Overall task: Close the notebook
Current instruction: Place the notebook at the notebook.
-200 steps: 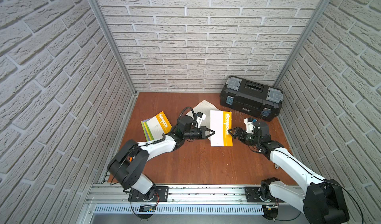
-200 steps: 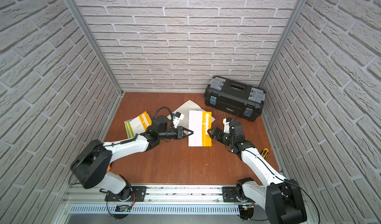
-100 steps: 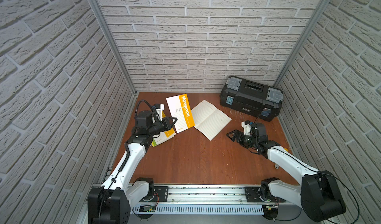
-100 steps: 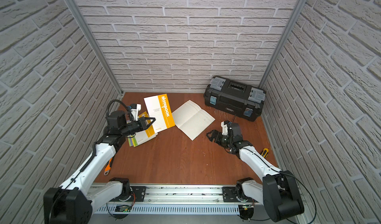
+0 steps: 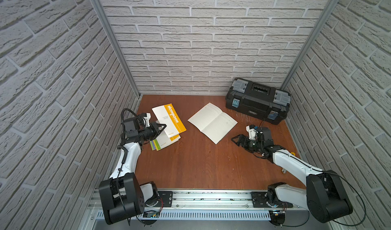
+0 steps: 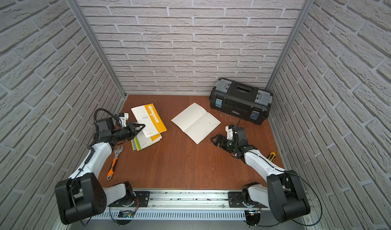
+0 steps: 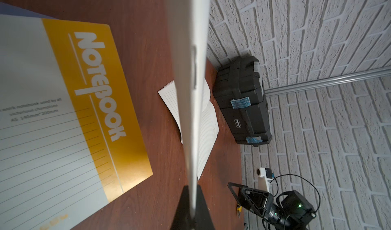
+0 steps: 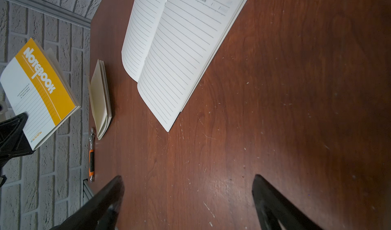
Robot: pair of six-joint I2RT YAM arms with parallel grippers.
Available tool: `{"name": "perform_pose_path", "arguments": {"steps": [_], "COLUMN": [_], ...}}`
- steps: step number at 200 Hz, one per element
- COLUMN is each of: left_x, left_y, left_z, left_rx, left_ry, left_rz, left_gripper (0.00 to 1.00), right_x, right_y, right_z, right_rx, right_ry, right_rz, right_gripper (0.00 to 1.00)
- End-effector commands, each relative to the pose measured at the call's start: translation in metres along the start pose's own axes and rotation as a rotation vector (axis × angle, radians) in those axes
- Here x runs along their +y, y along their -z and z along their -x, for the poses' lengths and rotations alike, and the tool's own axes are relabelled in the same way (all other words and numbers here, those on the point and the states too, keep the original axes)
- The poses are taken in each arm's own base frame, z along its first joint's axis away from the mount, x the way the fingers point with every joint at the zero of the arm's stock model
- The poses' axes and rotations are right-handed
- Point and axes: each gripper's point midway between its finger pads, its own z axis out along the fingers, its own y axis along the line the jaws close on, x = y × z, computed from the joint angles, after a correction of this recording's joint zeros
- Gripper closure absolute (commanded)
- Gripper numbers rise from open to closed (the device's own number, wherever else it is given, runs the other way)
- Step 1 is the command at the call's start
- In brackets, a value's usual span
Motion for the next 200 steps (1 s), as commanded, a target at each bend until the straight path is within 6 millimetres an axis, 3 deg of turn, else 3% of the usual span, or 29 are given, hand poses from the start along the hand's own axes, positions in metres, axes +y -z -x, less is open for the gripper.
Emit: {"name": "perform_pose_path", "arguments": {"steps": [1, 67, 129, 166, 200], "left_x": [0.011, 0.055, 0.091, 0.104, 0.1], "left_y": [0.004, 0.007, 0.01, 0.013, 0.009], "left_z": [-0.004, -0.007, 0.003, 0.008, 0.016], "left_rx": [0.032, 0.05, 0.051, 0.05, 0.038], "left_ry": [0.042, 0.088, 0.1, 0.087, 0.074], "left_rz": [-0.035, 0.137, 0.32, 0.401, 0.372], "left_gripper": [1.0, 1.0, 1.0, 1.0, 1.0], "right_x": [0.005, 0.004, 0.005, 0.004, 0.003], "right_y": [-0.003, -0.009, -0.016, -0.022, -0.025], "right_z": [0.002, -0.001, -0.002, -0.005, -0.007], "right_rx": [-0.014, -0.004, 0.006, 0.013, 0.022], "right_ry": [0.022, 0.018, 0.013, -0.005, 0.0], "right_rz": [0.037, 0.058, 0.091, 0.117, 0.123], "right_gripper": [0.06, 0.06, 0.06, 0.06, 0.06]}}
